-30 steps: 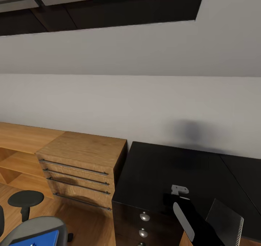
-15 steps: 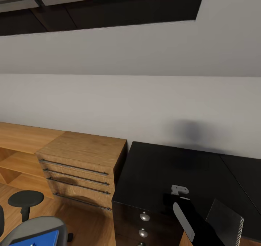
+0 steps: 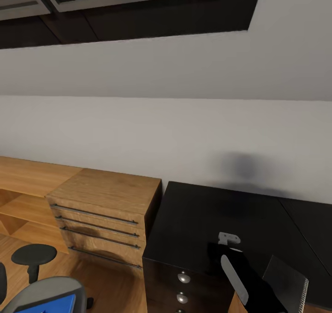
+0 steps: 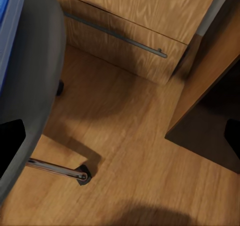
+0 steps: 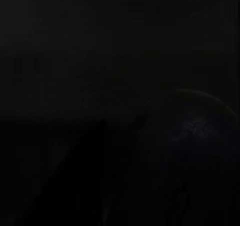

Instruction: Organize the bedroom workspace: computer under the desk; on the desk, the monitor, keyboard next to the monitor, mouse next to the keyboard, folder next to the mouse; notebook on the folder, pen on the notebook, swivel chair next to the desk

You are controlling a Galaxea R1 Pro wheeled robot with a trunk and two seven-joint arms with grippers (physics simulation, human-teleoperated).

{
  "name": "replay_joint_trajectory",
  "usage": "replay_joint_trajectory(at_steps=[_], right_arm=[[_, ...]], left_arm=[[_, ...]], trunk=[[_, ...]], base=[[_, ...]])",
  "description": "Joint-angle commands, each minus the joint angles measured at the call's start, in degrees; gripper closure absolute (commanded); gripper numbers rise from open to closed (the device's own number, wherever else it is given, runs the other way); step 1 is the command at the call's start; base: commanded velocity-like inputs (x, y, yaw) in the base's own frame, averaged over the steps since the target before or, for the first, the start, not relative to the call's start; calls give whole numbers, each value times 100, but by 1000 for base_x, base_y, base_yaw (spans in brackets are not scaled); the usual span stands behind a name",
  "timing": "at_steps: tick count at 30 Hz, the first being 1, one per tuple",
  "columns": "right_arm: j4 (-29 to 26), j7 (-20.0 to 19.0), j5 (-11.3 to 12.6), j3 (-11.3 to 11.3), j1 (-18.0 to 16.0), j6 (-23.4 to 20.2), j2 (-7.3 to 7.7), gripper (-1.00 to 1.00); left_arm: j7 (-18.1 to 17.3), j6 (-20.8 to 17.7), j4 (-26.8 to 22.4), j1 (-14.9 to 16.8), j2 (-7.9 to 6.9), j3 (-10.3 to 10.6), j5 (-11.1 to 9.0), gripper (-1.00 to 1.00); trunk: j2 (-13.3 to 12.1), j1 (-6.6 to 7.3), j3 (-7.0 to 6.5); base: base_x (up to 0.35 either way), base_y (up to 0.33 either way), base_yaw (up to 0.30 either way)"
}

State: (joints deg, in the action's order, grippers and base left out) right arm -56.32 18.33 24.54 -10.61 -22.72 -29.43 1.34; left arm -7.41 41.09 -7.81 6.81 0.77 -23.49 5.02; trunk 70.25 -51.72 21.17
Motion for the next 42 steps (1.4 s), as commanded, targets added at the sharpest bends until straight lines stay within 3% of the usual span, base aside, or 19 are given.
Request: replay_joint_trajectory(at_steps=[1,12,20,25,31,42], right_arm=[[-144,51,68,-23,-2,-13,14,100],[-1048,71,60,7,5,-918,15,100],[-1430,90,59,222,5,-1448,-4,100],[-1501,91,53,247,5,-1530,3,100],[-1640,99,44,252,8,-1547,17,100],[-1901,104,2,274,22,-1530,83,100]], left_arm=[[-14,14,-1,2,2,-51,51,-100],[-14,14,-1,3,2,-49,59,-100],[-14,14,-1,4,2,-45,60,-100],[-14,14,-1,4,2,-48,60,-100],[-14,14,-1,3,5,-42,63,-100],[-10,5,-1,1,3,-42,68,-100]], trunk=[[-38,23,-12],[-479,264,-209],[-760,418,-335],[-760,418,-335],[-1000,550,-443],[-1000,550,-443]], base=[[0,0,0],[0,0,0],[0,0,-120],[0,0,-249],[0,0,-261],[0,0,-261]])
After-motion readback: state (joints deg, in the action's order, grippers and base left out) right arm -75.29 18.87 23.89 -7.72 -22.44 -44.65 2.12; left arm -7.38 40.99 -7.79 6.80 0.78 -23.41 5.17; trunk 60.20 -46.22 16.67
